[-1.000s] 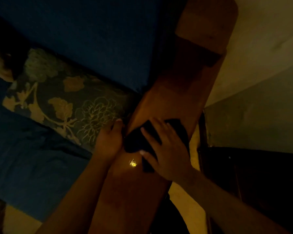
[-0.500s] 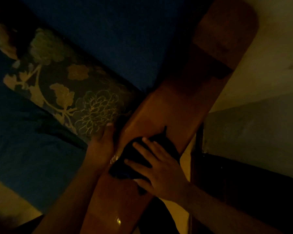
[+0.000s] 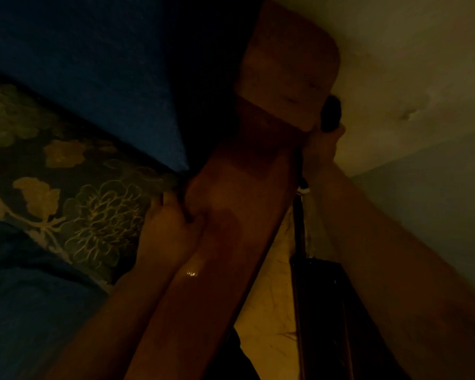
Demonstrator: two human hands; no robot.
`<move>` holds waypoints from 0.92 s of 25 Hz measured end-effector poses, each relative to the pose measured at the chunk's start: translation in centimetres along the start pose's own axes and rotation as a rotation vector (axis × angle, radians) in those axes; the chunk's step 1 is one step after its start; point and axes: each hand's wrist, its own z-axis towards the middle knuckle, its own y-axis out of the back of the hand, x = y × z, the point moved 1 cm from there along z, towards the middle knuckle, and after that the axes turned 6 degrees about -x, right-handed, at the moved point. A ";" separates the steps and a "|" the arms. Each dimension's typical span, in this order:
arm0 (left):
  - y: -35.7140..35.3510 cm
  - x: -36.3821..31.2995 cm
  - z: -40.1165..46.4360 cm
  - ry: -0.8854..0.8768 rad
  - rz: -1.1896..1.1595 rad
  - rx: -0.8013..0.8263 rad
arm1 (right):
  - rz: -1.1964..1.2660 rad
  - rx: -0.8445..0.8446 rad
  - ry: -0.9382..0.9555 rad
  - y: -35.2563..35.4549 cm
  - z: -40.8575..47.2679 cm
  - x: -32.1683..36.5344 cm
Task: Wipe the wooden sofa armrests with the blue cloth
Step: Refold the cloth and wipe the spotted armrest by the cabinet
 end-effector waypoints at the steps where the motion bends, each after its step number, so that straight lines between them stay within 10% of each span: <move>1: 0.0 -0.1 0.3 0.011 -0.009 0.003 | 0.009 -0.003 -0.025 -0.3 1.7 0.7; 8: 1.0 4.0 -2.3 0.093 -0.056 0.005 | -0.462 0.122 0.500 3.5 -13.8 -7.0; 14: 2.6 11.5 -8.4 0.174 -0.094 -0.103 | -0.939 0.781 1.388 6.1 -23.3 -11.0; 20: 3.4 21.0 -16.1 0.182 0.012 -0.108 | -1.077 0.227 0.813 -3.7 -23.9 -7.0; 23: 4.1 25.8 -22.4 0.258 0.088 -0.177 | -1.040 0.668 1.261 -0.7 -38.0 -13.9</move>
